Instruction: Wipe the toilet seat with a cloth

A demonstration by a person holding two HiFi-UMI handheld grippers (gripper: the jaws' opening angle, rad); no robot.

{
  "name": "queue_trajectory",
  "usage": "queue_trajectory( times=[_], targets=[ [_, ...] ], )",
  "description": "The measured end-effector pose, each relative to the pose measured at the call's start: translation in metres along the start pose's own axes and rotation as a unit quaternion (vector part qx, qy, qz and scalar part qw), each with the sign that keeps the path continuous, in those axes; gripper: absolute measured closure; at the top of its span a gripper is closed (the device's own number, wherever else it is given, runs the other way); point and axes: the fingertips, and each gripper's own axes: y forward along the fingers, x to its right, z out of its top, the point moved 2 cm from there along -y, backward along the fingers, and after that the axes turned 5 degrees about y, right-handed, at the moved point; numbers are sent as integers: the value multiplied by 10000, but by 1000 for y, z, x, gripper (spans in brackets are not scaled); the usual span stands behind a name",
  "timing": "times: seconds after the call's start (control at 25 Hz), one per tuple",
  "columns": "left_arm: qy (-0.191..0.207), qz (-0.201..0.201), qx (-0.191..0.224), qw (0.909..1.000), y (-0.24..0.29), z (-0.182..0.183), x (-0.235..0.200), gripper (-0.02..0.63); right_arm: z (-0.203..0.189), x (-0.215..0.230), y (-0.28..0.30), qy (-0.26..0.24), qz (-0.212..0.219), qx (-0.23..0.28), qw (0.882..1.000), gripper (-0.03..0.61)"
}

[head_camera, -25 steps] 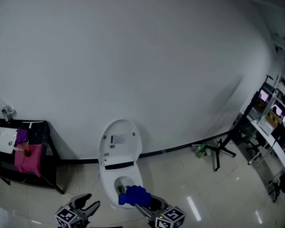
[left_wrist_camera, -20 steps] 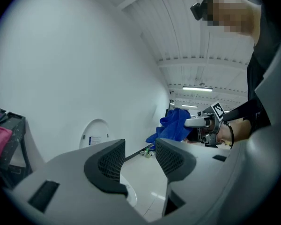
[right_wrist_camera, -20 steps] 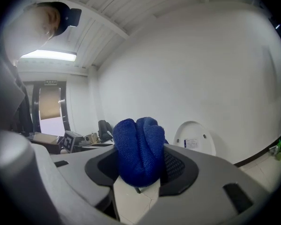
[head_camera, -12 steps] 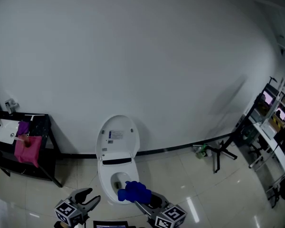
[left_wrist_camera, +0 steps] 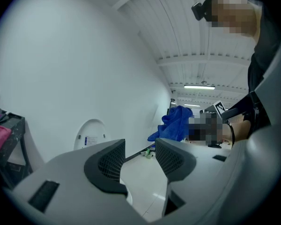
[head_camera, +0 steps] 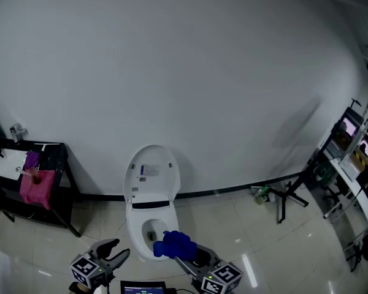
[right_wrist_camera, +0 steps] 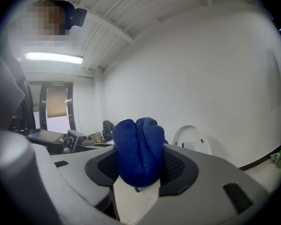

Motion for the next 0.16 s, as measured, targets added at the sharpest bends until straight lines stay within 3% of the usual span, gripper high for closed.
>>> queue_trajectory(
  times=[0.16],
  targets=[
    [-53,18,9,10000,1,4,3,403,2,0,2,-26,51,6,10000,362]
  ],
)
